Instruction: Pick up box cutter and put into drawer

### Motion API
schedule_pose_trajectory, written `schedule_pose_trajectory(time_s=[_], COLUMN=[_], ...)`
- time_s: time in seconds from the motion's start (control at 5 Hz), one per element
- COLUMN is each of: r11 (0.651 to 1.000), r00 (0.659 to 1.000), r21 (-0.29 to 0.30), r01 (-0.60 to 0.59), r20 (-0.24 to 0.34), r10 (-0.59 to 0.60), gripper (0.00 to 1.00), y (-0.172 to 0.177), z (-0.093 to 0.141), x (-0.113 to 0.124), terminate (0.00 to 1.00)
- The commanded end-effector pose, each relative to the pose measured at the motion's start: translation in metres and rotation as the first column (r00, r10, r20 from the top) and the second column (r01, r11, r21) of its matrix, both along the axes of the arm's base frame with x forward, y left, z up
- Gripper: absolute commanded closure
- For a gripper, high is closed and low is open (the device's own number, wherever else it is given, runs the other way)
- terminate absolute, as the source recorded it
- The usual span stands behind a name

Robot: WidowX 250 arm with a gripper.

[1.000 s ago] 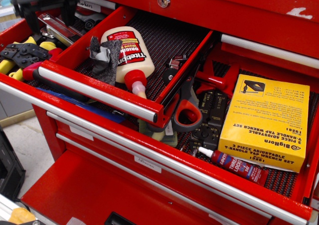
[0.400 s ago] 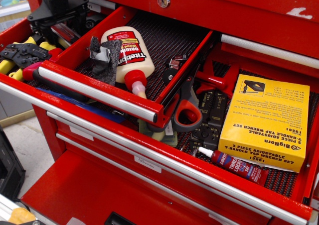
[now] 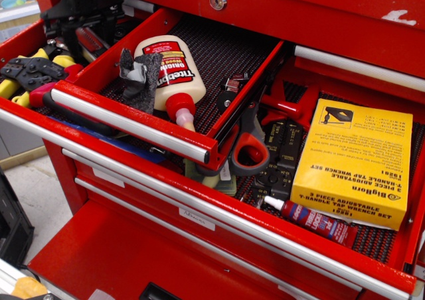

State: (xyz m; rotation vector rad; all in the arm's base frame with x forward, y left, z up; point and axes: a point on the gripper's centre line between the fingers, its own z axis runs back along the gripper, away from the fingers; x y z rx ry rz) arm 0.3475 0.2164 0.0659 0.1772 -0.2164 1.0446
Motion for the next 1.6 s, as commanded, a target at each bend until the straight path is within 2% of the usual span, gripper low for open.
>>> schedule_pose_trajectory(time_s=[0.0,0.2,0.4,0.6,0.8,1.0,1.2,1.4], r11=[0.978,0.951,0.931,0.943,0.922,0.925,0.933,0.931], r00=[0.999,0.989,0.979,0.97,0.943,0.939,0.942,0.938], r21=[0.203,0.276,0.308,0.227,0.199,0.169,0.14,0.116], r01=[-0.04,-0.141,-0.194,-0.245,-0.332,-0.34,-0.331,-0.347], r20=[0.021,0.088,0.128,0.061,0.048,0.01,-0.003,0.046], r10=[0.036,0.121,0.162,0.237,0.329,0.343,0.335,0.344], gripper=[1.0,1.0,1.0,1.0,1.0,1.0,1.0,0.0], y=[0.033,0.029,0.025,0.004,-0.045,-0.093,-0.143,-0.165], z=[0.088,0.112,0.129,0.146,0.136,0.132,0.125,0.115], x=[-0.008,-0.022,-0.034,-0.038,-0.03,-0.023,-0.027,-0.029], terminate=[0.0,0.0,0.0,0.0,0.0,0.0,0.0,0.0])
